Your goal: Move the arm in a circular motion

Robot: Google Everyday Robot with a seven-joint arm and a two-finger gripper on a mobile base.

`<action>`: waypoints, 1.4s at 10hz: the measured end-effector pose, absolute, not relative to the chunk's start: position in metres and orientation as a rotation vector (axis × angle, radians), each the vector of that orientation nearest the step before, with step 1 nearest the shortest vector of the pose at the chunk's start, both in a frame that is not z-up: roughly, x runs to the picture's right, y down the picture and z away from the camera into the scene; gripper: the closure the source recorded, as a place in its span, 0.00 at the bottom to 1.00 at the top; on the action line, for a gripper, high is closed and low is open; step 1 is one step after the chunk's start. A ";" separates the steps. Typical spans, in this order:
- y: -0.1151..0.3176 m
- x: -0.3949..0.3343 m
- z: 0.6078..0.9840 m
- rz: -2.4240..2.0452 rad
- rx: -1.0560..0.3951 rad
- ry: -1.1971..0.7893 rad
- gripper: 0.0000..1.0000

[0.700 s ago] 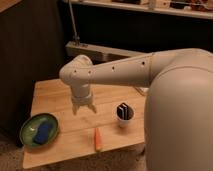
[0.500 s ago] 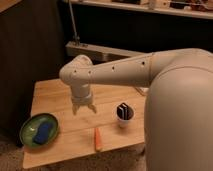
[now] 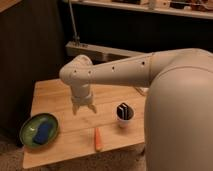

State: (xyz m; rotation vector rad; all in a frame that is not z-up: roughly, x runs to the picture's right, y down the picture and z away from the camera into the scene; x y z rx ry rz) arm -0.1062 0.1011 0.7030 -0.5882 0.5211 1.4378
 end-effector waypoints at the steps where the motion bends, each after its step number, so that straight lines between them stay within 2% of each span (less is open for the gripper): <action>1: 0.101 -0.106 0.703 1.438 -0.588 0.521 0.35; 14: 0.102 -0.106 0.704 1.431 -0.598 0.520 0.35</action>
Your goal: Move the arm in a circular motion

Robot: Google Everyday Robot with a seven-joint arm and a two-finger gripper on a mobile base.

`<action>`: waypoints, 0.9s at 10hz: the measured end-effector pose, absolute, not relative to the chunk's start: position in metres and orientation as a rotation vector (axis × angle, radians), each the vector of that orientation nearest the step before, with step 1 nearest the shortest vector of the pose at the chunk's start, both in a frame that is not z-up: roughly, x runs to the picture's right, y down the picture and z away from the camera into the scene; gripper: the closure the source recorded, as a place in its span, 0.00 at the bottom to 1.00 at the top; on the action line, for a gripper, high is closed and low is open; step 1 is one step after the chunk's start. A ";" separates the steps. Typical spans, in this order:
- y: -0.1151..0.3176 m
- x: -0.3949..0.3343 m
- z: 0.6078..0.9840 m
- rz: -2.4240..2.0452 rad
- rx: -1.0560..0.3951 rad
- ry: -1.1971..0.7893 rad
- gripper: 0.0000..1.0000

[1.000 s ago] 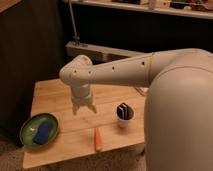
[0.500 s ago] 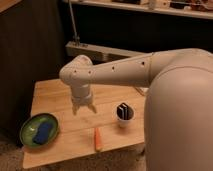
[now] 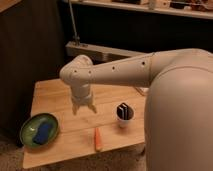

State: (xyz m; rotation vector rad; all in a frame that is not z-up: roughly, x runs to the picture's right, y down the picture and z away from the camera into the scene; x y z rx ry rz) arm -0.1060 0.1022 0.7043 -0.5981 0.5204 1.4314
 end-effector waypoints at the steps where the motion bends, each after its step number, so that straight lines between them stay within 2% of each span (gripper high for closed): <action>1: 0.101 -0.110 0.706 1.398 -0.612 0.503 0.35; 3: 0.092 -0.133 0.718 1.325 -0.646 0.446 0.35; 6: 0.046 -0.172 0.752 1.249 -0.634 0.331 0.35; 9: -0.010 -0.154 0.792 1.257 -0.574 0.299 0.35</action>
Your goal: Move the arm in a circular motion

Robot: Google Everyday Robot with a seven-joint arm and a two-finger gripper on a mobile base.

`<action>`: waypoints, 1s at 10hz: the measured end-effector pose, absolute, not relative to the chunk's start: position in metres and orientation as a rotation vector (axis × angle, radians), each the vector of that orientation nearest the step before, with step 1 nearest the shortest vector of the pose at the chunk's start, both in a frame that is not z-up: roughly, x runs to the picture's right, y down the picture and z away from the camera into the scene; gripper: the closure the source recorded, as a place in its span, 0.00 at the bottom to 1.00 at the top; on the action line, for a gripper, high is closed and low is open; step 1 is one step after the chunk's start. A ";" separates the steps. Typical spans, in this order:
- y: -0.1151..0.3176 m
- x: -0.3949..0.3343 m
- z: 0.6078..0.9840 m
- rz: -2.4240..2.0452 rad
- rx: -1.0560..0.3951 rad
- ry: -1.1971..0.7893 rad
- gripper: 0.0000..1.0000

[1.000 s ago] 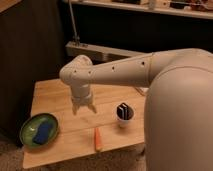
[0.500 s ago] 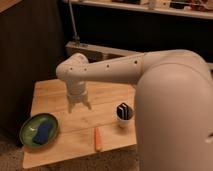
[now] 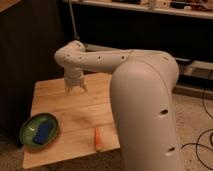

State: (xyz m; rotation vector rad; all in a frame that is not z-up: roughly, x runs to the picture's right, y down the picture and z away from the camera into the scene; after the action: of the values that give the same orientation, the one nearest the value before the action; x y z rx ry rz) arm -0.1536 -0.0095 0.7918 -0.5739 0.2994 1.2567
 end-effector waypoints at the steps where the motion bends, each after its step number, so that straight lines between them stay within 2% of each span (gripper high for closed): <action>1: -0.029 -0.136 0.806 1.277 -0.548 0.299 0.35; 3: -0.055 -0.095 0.823 1.328 -0.505 0.310 0.35; 5: -0.067 -0.036 0.826 1.392 -0.458 0.340 0.35; 7: -0.065 0.014 0.816 1.453 -0.418 0.365 0.35; 10: -0.038 0.082 0.776 1.538 -0.391 0.390 0.35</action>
State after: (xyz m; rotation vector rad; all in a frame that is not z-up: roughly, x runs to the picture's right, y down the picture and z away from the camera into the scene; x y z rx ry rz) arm 0.0817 -0.0382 0.7761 -0.3908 0.3903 1.5377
